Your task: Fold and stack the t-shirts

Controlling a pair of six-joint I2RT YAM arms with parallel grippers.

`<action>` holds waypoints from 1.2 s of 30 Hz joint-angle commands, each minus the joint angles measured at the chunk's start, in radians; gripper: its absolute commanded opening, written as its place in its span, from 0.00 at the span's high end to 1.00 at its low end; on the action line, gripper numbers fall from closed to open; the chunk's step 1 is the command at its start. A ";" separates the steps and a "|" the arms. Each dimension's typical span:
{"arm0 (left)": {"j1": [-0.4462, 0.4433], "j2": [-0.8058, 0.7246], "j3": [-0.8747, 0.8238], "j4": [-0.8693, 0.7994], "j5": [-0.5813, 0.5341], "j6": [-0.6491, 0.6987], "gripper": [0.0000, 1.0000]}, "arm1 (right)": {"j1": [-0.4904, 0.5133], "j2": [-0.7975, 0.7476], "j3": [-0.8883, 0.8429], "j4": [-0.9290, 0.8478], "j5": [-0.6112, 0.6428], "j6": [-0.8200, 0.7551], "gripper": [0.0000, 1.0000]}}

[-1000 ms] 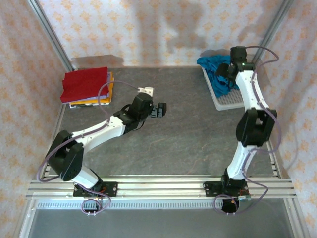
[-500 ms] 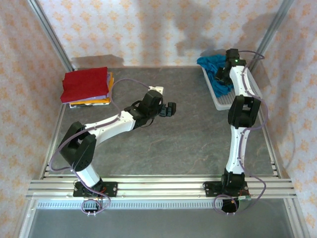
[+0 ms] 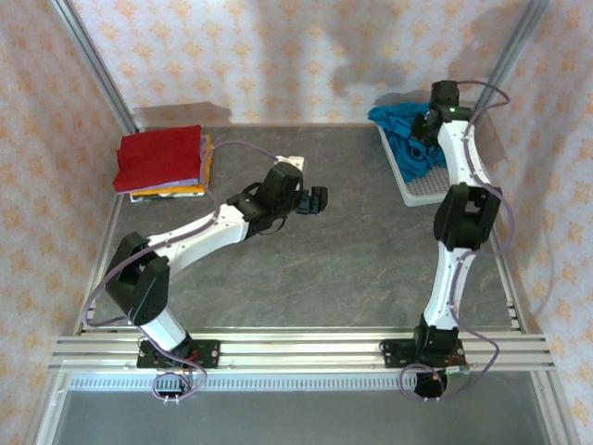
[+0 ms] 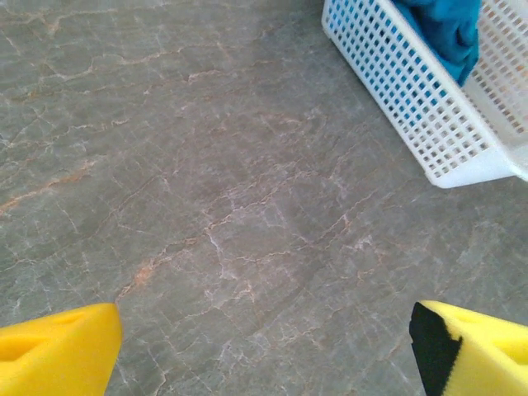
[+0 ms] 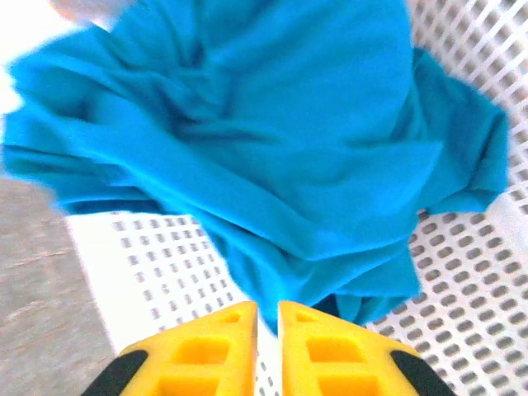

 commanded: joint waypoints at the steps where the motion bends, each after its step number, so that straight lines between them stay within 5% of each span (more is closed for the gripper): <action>1: -0.007 -0.094 -0.019 -0.053 -0.004 -0.017 0.09 | 0.043 -0.250 -0.110 0.107 0.026 -0.044 0.87; 5: -0.008 -0.165 -0.043 -0.098 -0.029 -0.019 0.09 | 0.096 -0.447 -0.245 0.190 0.028 -0.084 0.91; 12: -0.007 -0.243 -0.108 -0.138 -0.008 -0.060 0.09 | 0.106 -0.545 -0.307 0.127 0.081 -0.039 0.75; 20: -0.007 -0.207 -0.127 -0.110 0.030 -0.102 0.09 | 0.073 -0.272 -0.162 -0.030 0.044 0.024 0.65; 26: -0.010 -0.134 -0.102 -0.096 0.057 -0.111 0.09 | 0.041 -0.002 0.057 -0.145 0.005 0.035 0.48; 36: -0.013 0.016 0.004 -0.139 0.091 -0.085 0.12 | 0.007 0.293 0.341 -0.220 0.033 0.010 0.45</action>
